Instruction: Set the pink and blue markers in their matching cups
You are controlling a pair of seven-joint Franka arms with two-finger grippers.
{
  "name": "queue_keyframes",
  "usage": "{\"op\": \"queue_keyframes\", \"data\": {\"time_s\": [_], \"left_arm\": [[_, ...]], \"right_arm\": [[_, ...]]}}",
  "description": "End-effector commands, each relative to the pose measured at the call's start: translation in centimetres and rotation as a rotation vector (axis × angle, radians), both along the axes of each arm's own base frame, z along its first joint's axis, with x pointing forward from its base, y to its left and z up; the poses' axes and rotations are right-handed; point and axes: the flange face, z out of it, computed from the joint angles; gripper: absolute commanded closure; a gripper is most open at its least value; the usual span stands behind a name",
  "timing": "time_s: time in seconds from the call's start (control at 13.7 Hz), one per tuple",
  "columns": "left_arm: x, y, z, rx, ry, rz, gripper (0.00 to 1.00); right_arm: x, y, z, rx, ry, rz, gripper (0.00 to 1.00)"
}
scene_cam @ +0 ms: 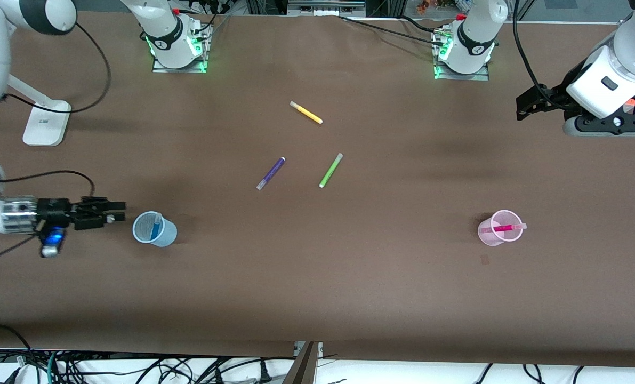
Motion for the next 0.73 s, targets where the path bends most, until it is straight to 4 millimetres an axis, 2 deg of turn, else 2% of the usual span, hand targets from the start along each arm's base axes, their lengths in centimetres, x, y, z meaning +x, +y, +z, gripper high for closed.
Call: {"op": "queue_keyframes", "data": {"time_s": [0.0,0.15,0.29,0.36,0.44,0.66], "left_arm": [[-0.1,-1.0,-0.3,0.009,0.02,-0.016,0.0],[-0.2,-1.5,-0.5,0.024,0.02,-0.021,0.0],[0.1,-1.1,-2.0,0.023,0.055,-0.023,0.0],[0.0,-1.0,-1.6,0.024,0.047,-0.022,0.0],[-0.2,-0.9,-1.1,0.021,0.034,-0.021,0.0],[0.0,-1.6,-0.6,0.006,-0.001,-0.024,0.0]], "right_arm": [[-2.0,1.8,10.9,-0.221,-0.063,0.149,0.33],[-4.3,2.2,17.4,-0.341,-0.09,0.238,0.32],[-6.8,4.8,24.0,-0.498,-0.109,0.35,0.32],[-8.0,6.3,26.7,-0.574,-0.115,0.397,0.27],[-8.8,7.5,28.2,-0.63,-0.121,0.429,0.0],[-10.1,9.0,31.5,-0.686,-0.168,0.449,0.0]]}}
